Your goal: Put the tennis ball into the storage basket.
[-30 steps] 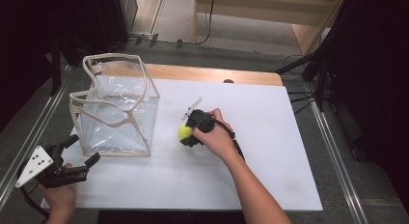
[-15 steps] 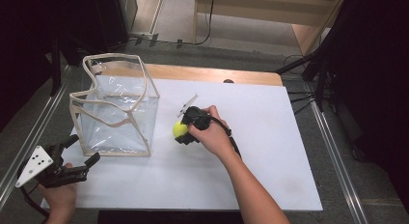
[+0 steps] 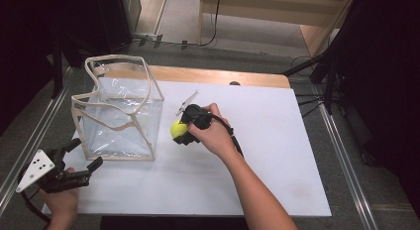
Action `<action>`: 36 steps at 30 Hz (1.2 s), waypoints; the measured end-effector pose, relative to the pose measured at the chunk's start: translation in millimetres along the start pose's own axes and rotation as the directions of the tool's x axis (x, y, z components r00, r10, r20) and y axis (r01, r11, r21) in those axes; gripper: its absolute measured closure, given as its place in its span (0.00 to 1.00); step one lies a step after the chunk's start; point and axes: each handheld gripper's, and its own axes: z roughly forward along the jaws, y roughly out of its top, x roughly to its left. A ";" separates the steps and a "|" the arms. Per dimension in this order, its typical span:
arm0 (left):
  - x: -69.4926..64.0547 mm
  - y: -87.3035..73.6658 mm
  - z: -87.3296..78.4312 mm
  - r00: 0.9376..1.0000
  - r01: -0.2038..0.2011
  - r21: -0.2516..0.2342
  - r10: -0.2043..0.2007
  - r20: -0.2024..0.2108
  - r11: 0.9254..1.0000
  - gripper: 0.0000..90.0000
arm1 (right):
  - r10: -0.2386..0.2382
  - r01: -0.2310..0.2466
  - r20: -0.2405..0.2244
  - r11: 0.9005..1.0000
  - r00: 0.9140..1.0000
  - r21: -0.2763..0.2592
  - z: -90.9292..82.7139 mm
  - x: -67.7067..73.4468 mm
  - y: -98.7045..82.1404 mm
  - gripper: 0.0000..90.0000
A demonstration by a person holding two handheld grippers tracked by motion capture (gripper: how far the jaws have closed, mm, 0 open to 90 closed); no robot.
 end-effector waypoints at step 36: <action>0.2 0.0 0.2 1.000 0.005 -0.003 -0.005 0.000 1.000 0.06 | -0.064 0.063 -0.035 0.998 0.997 -0.031 -33.2 4.4 52.9 0.26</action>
